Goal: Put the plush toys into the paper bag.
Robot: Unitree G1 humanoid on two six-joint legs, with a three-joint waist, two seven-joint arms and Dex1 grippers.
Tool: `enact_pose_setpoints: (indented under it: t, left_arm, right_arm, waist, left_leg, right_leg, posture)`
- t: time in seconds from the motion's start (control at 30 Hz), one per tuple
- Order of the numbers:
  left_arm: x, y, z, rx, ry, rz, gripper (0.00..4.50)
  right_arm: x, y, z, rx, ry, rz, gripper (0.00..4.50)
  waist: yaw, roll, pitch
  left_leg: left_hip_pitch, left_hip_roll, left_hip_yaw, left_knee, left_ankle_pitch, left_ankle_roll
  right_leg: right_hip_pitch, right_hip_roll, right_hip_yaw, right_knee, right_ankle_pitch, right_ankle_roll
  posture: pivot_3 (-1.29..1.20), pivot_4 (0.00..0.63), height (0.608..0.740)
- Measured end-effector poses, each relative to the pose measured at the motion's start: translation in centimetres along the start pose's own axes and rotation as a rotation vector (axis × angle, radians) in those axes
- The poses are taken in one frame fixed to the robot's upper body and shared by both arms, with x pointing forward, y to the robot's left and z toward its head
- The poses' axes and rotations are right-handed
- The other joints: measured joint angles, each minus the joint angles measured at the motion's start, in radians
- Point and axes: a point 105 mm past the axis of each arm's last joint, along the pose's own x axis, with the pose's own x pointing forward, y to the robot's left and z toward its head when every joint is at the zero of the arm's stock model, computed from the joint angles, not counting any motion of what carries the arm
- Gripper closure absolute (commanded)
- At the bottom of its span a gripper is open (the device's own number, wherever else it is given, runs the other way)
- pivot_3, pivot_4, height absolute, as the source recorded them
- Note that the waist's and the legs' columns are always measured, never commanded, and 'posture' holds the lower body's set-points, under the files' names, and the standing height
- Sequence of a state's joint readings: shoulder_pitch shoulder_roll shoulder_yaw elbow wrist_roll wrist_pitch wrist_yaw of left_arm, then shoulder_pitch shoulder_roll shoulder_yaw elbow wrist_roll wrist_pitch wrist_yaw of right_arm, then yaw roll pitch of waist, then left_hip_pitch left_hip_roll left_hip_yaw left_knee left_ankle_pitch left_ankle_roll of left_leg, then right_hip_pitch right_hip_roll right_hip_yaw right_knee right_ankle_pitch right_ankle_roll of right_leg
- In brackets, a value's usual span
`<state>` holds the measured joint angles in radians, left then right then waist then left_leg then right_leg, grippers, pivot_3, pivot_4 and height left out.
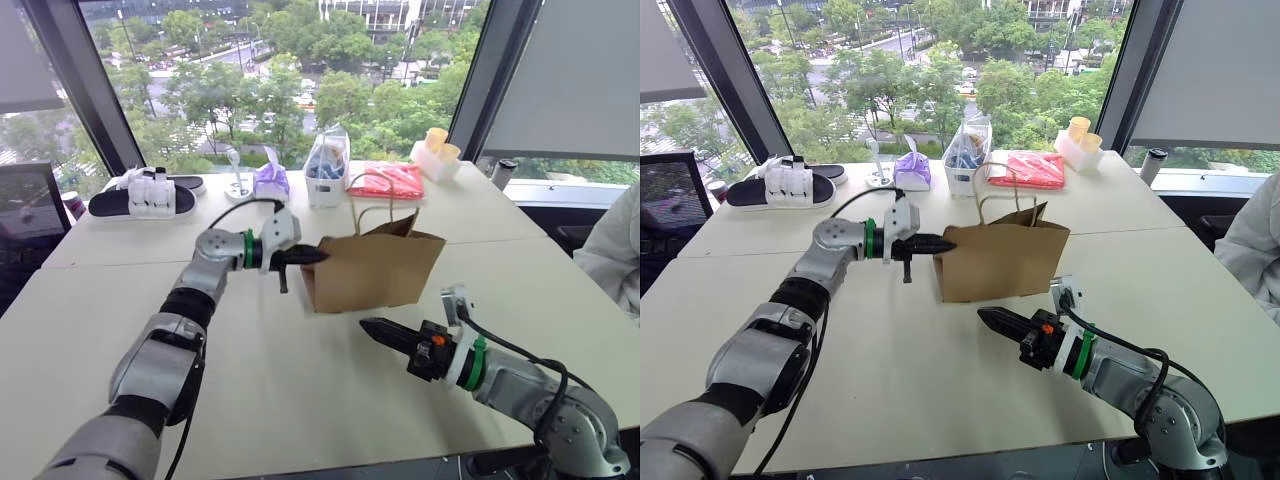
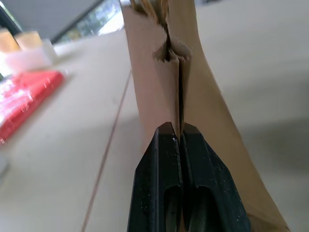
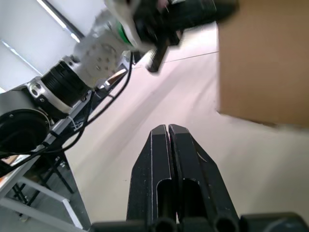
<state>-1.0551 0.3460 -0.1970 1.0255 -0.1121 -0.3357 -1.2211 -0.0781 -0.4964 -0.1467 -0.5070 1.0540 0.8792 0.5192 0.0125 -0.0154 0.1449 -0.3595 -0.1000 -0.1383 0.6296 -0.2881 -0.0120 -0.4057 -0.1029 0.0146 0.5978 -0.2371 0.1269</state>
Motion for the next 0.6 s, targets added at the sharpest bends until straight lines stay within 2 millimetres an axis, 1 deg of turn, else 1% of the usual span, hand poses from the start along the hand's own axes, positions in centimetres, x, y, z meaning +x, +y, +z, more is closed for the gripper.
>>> enact_pose_setpoints:
  t: [0.03,0.07,0.13,0.17,0.23,0.27,0.37,0.4,0.47,0.53,0.6]
  left_arm:
    - [0.0,-0.2,-0.7,-0.012,0.02,-0.002,4.45]
    - [-0.1,-0.2,-1.0,-0.016,0.028,-0.001,4.21]
    - [-0.1,0.1,-0.9,-0.006,0.035,0.006,3.64]
    - [-0.2,0.4,-0.7,-0.002,0.032,0.013,3.12]
    - [-0.2,0.7,-0.2,0.016,0.025,0.02,2.28]
    - [-0.2,0.8,-0.1,0.02,0.024,0.022,1.73]
    - [-0.3,1.0,0.0,0.016,0.013,0.04,0.29]
    - [-0.4,1.1,0.1,0.015,0.006,0.048,0.07]
    - [-0.6,1.4,0.2,0.013,-0.002,0.065,0.07]
    - [-1.5,1.5,0.3,-0.001,0.003,0.066,0.07]
    - [-3.0,1.5,0.4,-0.041,-0.005,0.068,0.07]
  right_arm:
    - [0.0,0.0,0.0,-0.001,-0.003,-0.006,4.5]
    - [-0.1,-0.1,0.0,-0.001,-0.007,-0.012,4.5]
    - [-0.2,-0.2,0.0,0.001,-0.01,-0.022,4.5]
    - [-0.2,-0.2,0.0,0.0,-0.011,-0.023,4.5]
    - [-0.2,-0.2,0.0,0.0,-0.011,-0.023,4.5]
    - [-0.2,-0.2,0.0,-0.001,-0.011,-0.023,4.5]
    - [0.0,-0.2,0.3,-0.011,-0.013,-0.016,4.5]
    - [0.0,-0.2,0.3,-0.013,-0.013,-0.014,4.5]
    - [0.2,-0.2,0.3,-0.017,-0.006,-0.007,4.5]
    - [0.3,-0.3,0.2,-0.017,0.009,0.003,4.5]
    - [0.2,-0.4,0.1,-0.02,0.023,0.006,4.5]
  waist:
    - [0.0,0.0,0.0]
    - [0.0,0.0,0.0]
    - [0.001,0.0,0.0]
    - [0.001,0.0,0.0]
    - [0.0,0.0,0.0]
    - [0.0,0.0,0.0]
    - [-0.003,0.0,0.0]
    - [-0.003,0.0,0.0]
    - [-0.003,0.0,0.0]
    - [-0.007,0.0,0.0]
    - [-0.011,0.0,0.0]
  left_leg:
    - [0.0,0.0,0.0,0.0,0.0,0.0]
    - [0.0,0.0,0.0,0.001,0.0,0.0]
    - [0.0,0.0,0.0,0.001,0.0,0.0]
    - [0.0,0.0,0.0,0.001,0.0,0.001]
    - [0.0,0.0,0.0,0.001,0.0,0.001]
    - [0.0,0.0,0.0,0.001,0.0,0.001]
    - [0.0,0.0,0.0,0.001,0.0,0.001]
    - [0.0,0.0,0.0,0.001,0.0,0.001]
    - [0.0,0.0,0.0,0.001,0.0,0.001]
    - [0.0,0.0,0.0,0.001,0.0,0.001]
    - [0.001,0.0,0.0,0.0,0.0,0.001]
  right_leg:
    - [0.0,0.0,0.0,0.0,0.0,0.0]
    - [0.0,0.0,0.0,0.0,0.0,0.001]
    - [0.0,0.0,0.0,0.001,0.0,0.001]
    - [0.001,0.0,0.0,0.001,0.001,0.001]
    - [0.001,0.0,0.0,0.001,0.001,0.002]
    - [0.0,0.0,0.0,0.001,0.001,0.002]
    - [0.0,0.0,0.0,0.001,0.001,0.002]
    - [0.0,0.0,0.0,0.001,0.001,0.002]
    - [0.0,0.0,0.0,0.002,0.001,0.002]
    - [0.0,0.0,0.0,0.002,0.001,0.002]
    - [-0.001,0.0,0.0,0.002,0.001,0.002]
  posture:
    - [0.0,0.15,0.74]
    - [0.0,0.15,0.74]
    - [0.0,0.15,0.74]
    - [0.0,0.15,0.74]
    - [0.0,0.15,0.74]
    - [0.0,0.15,0.74]
    - [0.0,0.15,0.74]
    - [0.0,0.15,0.74]
    - [0.0,0.15,0.74]
    - [0.0,0.15,0.74]
    - [0.0,0.15,0.74]
